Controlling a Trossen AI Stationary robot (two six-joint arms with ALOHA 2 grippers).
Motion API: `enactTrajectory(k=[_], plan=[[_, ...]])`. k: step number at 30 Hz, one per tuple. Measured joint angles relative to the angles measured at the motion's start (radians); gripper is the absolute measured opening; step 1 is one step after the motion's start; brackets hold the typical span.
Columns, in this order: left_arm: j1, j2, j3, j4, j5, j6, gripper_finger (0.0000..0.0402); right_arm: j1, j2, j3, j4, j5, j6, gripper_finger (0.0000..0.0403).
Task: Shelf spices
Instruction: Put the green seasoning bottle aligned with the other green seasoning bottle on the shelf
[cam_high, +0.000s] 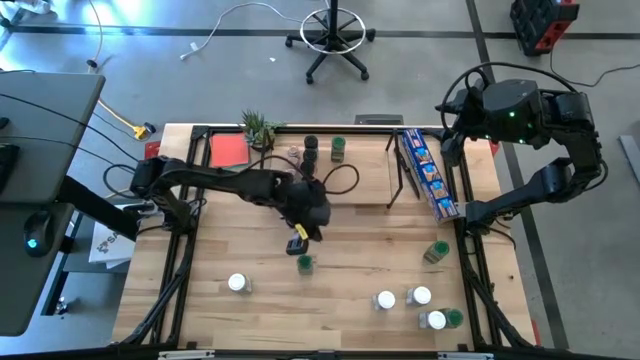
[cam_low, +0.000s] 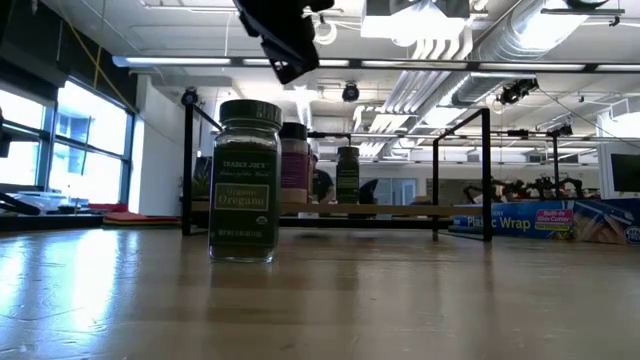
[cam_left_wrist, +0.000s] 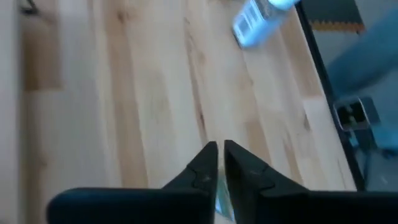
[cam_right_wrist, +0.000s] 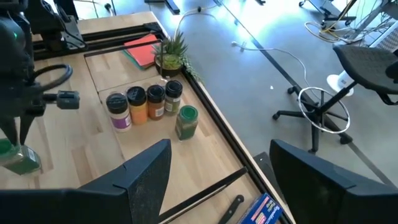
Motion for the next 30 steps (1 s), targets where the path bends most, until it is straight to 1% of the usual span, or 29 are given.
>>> enactTrajectory(k=[3,5,9,12,15,18,21,25,30], plan=[[-0.013,-0.004,0.0,-0.073,0.045,0.004,0.0072,0.0,0.0,0.0,0.0,0.0,0.01,0.0268],[-0.034,-0.005,0.0,-0.148,0.047,-0.005,0.0109,0.0,0.0,0.0,0.0,0.0,0.019,0.0268],[-0.078,-0.005,0.0,-0.311,-0.052,-0.021,0.0184,0.0,0.0,0.0,0.0,0.0,0.023,0.0268],[-0.101,-0.005,0.0,-0.331,-0.061,-0.09,0.0235,0.0,0.0,0.0,0.004,0.0,0.012,0.0268],[-0.139,-0.002,0.0,-0.309,-0.086,-0.144,0.0269,0.0,0.0,0.0,0.011,0.0,0.002,0.0268],[-0.185,0.013,0.0,-0.281,-0.123,-0.179,0.0281,0.0,0.0,0.0,0.019,0.0,0.002,0.0268],[-0.229,0.027,0.0,-0.269,-0.227,-0.201,0.0282,0.0,0.0,0.0,0.019,0.0,0.009,0.0268],[-0.273,0.065,0.0,-0.209,-0.364,-0.209,0.0282,0.0,0.0,0.0,0.019,0.0,0.011,0.0268],[-0.272,0.082,-0.02,-0.116,-0.377,-0.21,0.0282,0.0,0.0,0.0,0.021,0.0,0.008,0.0268]])
